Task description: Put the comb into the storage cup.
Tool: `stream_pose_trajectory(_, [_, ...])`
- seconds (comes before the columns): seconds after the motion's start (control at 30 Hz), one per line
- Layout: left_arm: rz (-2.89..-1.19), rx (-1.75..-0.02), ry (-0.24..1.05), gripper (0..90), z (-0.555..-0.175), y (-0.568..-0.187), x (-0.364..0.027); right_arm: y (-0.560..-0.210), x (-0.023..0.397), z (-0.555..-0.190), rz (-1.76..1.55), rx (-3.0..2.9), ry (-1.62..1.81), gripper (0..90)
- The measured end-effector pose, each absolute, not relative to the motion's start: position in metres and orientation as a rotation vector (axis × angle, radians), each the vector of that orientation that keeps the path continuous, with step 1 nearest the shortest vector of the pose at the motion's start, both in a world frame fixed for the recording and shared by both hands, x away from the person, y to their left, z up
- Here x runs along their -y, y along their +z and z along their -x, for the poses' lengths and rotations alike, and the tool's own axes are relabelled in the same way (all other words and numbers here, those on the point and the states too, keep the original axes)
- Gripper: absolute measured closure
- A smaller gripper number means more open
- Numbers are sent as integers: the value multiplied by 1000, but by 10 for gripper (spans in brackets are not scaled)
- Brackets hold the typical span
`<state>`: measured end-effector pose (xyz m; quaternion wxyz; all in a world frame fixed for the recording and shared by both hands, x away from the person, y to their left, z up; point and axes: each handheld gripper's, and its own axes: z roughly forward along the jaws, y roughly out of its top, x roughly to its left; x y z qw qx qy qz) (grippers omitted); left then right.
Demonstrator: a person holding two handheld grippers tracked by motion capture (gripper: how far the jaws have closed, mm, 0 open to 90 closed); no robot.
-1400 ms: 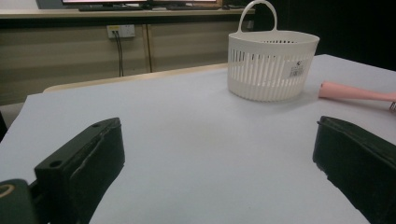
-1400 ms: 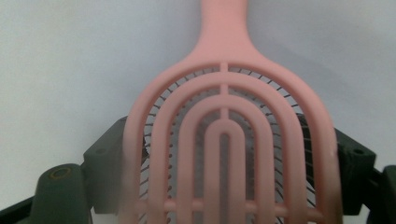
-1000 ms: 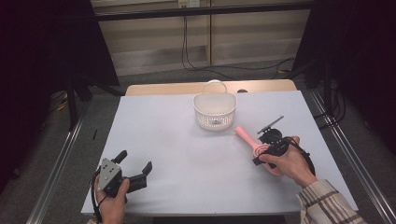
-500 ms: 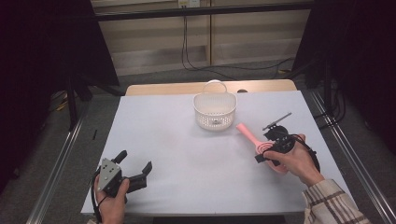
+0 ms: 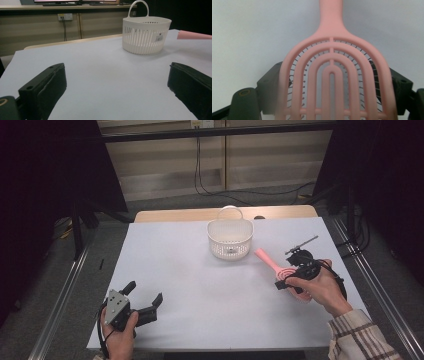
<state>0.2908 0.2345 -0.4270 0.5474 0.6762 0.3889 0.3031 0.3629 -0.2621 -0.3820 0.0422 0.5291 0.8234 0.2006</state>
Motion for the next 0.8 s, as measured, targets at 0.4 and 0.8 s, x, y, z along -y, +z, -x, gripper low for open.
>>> stream_pose_trajectory(0.4, [-1604, -922, 718, 22, -291, -427, -235, -368, 259, -360, -1558, -2518, 663, 197])
stream_pose_trajectory(0.8, [-1621, -923, 719, 16, -293, -427, -236, -357, 251, -352, -1461, -2538, 734, 197])
